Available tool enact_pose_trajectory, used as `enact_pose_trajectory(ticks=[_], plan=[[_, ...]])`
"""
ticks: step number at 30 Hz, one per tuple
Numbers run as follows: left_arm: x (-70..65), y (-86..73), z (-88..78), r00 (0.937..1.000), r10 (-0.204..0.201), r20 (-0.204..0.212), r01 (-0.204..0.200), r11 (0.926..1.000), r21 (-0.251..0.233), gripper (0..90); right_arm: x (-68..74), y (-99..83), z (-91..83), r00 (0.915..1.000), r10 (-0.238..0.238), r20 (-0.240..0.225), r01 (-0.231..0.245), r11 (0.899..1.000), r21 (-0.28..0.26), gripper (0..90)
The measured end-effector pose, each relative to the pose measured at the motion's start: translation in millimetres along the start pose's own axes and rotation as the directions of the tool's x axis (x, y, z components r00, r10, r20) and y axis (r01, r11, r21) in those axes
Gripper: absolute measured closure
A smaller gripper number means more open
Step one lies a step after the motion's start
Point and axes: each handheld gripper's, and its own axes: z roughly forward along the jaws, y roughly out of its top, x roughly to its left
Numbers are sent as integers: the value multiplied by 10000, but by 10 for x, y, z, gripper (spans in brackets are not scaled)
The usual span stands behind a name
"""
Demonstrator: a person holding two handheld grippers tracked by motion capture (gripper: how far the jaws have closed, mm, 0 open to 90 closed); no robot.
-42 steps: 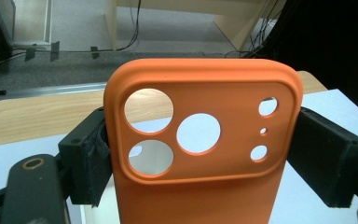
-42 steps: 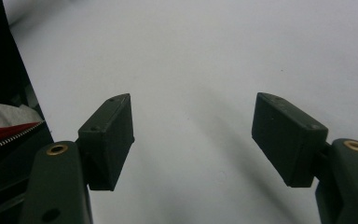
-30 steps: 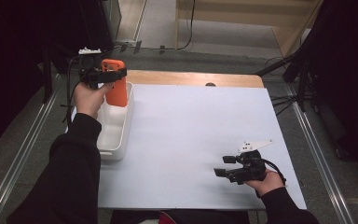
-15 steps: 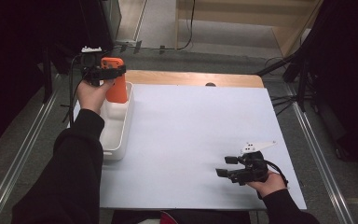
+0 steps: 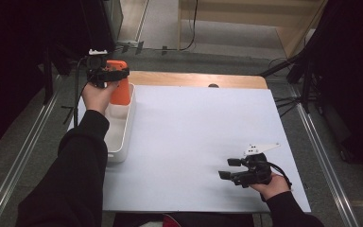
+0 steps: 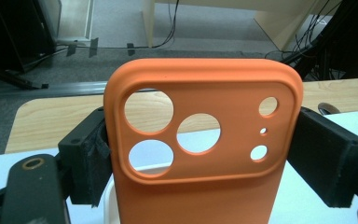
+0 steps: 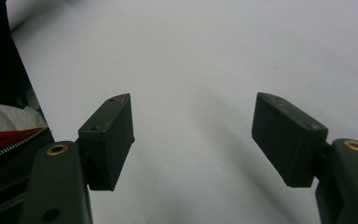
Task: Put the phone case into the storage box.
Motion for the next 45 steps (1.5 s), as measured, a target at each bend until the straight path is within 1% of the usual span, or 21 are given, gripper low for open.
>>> enact_pose_trajectory(ticks=[5, 8, 11, 13, 18, 21, 24, 31, 34, 36, 37, 42, 45], plan=[[-1, -21, 56, 10000, 28, -75, -28, 9999, 109, 163, -1, 3, -2, 10000, 22, -3, -22, 10000, -33, 284], [12, -40, 89, 10000, -4, 64, 3, 9998, 176, 163, 3, 4, 5, 10000, 27, 2, -27, 10000, 27, 284], [10, -51, 117, 9998, 183, -103, -181, 9996, 209, 163, 6, 8, 16, 10000, -55, -17, 55, 10000, 26, 284], [20, -59, 140, 9999, 87, -126, -84, 9997, 243, 163, 7, 11, 18, 10000, -44, -47, 44, 10000, 15, 284], [18, -77, 174, 9996, 69, -270, -59, 9994, 341, 162, 2, 13, 16, 10000, -38, -60, 37, 10000, -10, 284], [14, -85, 197, 9997, 49, -242, -41, 9994, 332, 162, 9, 17, 16, 10000, -6, -65, 6, 10000, -35, 285], [23, -92, 226, 9997, -84, -226, 92, 9994, 345, 162, 11, 21, 15, 10000, -42, -80, 41, 9999, -96, 284], [34, -121, 284, 9992, 39, -389, -21, 9989, 468, 162, 10, 24, 12, 9999, -52, -124, 51, 9999, -132, 285], [50, -129, 305, 9992, -48, -400, 67, 9988, 486, 162, 13, 24, 10, 9998, -80, -160, 77, 9998, -191, 285], [52, -137, 320, 9987, 32, -505, -4, 9985, 543, 162, 16, 26, 11, 9998, -61, -174, 57, 9998, -196, 284], [53, -140, 326, 9988, 20, -494, 8, 9984, 571, 162, 15, 25, 11, 9998, -78, -179, 75, 9998, -177, 284], [57, -166, 363, 9979, 97, -634, -50, 9972, 742, 162, 15, 25, 8, 10000, -64, -62, 63, 9998, -182, 284], [68, -182, 382, 9980, 18, -631, 31, 9970, 767, 161, 11, 24, 4, 10000, 30, -69, -31, 9999, -166, 284]])
